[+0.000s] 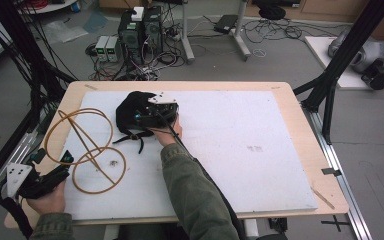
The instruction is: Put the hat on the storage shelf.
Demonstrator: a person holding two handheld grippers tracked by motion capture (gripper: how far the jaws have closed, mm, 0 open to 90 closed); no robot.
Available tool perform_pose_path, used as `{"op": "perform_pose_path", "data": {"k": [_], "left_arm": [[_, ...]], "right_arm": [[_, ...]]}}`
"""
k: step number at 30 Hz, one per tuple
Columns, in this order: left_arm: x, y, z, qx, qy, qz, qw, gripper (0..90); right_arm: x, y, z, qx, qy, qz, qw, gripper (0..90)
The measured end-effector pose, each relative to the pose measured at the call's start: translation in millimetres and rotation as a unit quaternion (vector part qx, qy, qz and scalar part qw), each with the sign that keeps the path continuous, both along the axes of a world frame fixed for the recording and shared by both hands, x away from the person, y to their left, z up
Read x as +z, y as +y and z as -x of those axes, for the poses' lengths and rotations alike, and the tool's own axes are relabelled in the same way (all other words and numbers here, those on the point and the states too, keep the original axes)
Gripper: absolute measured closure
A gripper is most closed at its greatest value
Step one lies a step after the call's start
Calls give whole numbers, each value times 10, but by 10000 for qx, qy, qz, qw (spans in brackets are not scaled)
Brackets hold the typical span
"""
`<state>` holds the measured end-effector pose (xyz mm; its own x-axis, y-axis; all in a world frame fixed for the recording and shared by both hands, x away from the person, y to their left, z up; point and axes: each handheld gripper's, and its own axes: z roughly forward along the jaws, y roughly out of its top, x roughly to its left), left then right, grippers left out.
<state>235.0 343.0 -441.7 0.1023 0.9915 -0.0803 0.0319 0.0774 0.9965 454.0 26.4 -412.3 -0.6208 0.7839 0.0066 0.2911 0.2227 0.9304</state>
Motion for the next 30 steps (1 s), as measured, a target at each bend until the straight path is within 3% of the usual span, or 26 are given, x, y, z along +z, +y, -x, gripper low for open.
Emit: {"op": "perform_pose_path", "data": {"k": [1, 4, 7, 11, 12, 18, 23, 24, 26, 30], "left_arm": [[1, -1, 0, -1, -12, 2, 10000, 190], [1, 5, 3, 2, 2, 6, 10000, 190], [-1, 8, 3, 2, 12, 16, 10000, 190], [-2, 7, 1, -2, 8, 21, 10000, 191], [-1, 7, 2, -6, 12, 19, 10000, 191], [-3, 8, -3, -24, 11, 18, 10000, 191], [-5, 9, -5, -23, 10, 35, 10000, 191], [-6, 9, -6, -24, 14, 41, 10000, 191], [-7, 9, -6, -25, 20, 41, 10000, 192], [-6, 10, -8, -34, 19, 49, 10000, 191]], "right_arm": [[0, 0, 0, 0, 0, 0, 10000, 53], [-58, 45, -3, 195, 103, 69, 9997, 223], [-67, 53, -5, 308, 195, -32, 9993, 321], [-67, 48, -13, 299, 303, -127, 9990, 393], [-69, 48, -20, 309, 321, -109, 9989, 455], [-78, 71, -18, 147, 540, 76, 9984, 546], [-52, 48, -27, 29, 633, -5, 9980, 738], [-52, 48, -27, 29, 633, -5, 9980, 738], [-38, 63, -9, -11, 593, 71, 9982, 863], [-33, 50, -14, 24, 756, 55, 9971, 885]]}}
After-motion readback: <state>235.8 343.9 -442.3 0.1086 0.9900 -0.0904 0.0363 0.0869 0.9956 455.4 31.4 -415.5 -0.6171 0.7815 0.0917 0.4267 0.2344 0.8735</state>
